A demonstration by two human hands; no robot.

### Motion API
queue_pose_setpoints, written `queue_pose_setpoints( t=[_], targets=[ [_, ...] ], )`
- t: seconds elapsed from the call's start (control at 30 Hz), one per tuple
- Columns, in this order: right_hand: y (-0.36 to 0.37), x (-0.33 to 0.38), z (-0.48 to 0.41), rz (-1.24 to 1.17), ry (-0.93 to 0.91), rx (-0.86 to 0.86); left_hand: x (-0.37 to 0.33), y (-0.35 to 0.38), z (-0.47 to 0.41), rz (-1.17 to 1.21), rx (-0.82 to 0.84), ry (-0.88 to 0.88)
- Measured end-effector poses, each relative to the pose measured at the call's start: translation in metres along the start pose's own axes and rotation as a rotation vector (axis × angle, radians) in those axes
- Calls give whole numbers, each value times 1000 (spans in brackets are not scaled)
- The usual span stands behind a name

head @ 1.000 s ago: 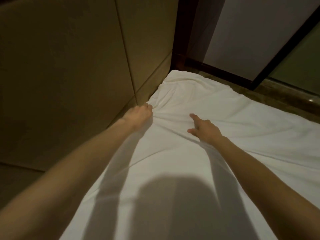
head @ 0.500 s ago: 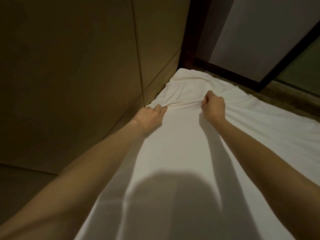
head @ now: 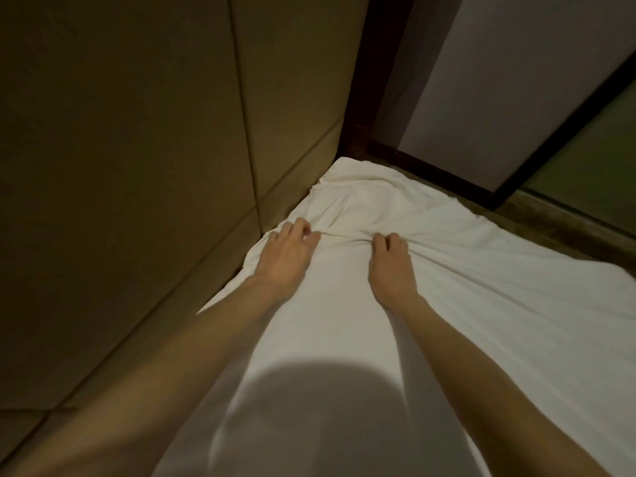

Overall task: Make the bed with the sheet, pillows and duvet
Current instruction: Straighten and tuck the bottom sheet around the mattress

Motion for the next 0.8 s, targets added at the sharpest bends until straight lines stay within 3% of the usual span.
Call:
queue_pose_setpoints(
  t=[0.13,0.23,0.33,0.47,0.63,0.8],
  targets=[
    [5,-5,8,-52,31,-30,15,1,-21,286,-84,-279],
    [2,-7,9,-84,49,-45,19,24,-38,342,125,-382],
    [1,-8,11,-114,52,-59,25,40,-46,446,328,-412],
    [-4,-11,16,-164,120,-76,23,34,-57,351,454,-288],
    [-13,-18,25,-117,202,-226,32,8,-71,343,414,-262],
    [-8,-20,23,-79,202,-228,39,2,-72,567,324,-414]
  ],
)
Point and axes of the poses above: each hand's wrist, its own z-axis away from the middle knuckle, its own y-axis out of the palm, x = y × z, the point moved 9 cm from there along -z, towards the middle knuckle, and after that the axes turned 7 degrees about y, right-handed, at the moved point
